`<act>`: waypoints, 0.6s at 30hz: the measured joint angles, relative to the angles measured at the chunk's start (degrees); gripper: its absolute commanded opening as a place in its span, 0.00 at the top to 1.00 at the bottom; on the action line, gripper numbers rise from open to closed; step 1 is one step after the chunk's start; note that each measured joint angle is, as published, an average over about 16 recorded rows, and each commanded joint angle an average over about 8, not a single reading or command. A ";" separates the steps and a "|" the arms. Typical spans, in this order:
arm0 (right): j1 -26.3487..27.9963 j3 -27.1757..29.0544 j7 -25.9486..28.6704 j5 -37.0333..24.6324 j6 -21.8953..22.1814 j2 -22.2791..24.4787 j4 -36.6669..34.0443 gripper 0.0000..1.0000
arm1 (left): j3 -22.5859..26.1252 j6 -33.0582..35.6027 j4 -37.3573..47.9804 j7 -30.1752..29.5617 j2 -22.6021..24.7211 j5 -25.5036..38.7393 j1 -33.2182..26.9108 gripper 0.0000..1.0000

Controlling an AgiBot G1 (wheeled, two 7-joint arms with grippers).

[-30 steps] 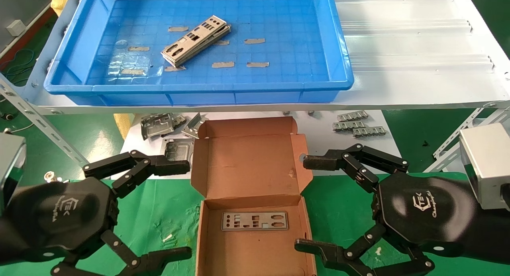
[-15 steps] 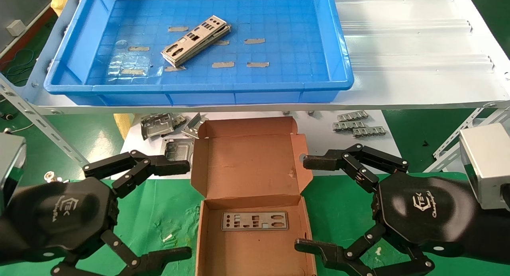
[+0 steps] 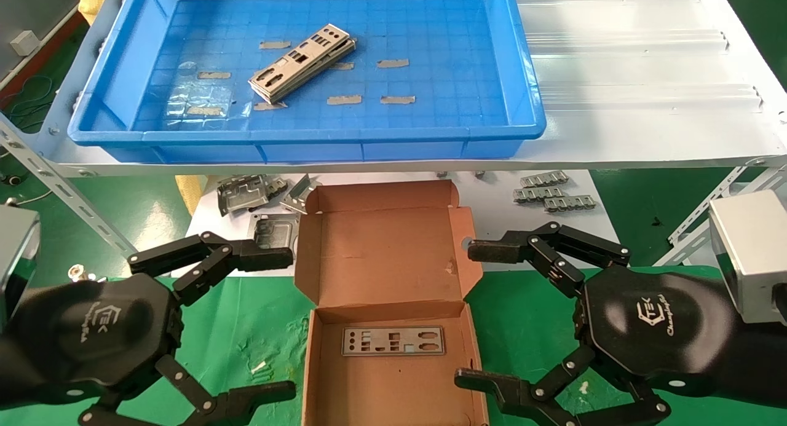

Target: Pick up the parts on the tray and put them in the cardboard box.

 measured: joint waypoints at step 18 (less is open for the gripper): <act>0.00 0.00 0.00 0.00 0.00 0.00 0.00 0.00 | 0.00 0.00 0.00 0.00 0.00 0.00 0.00 0.00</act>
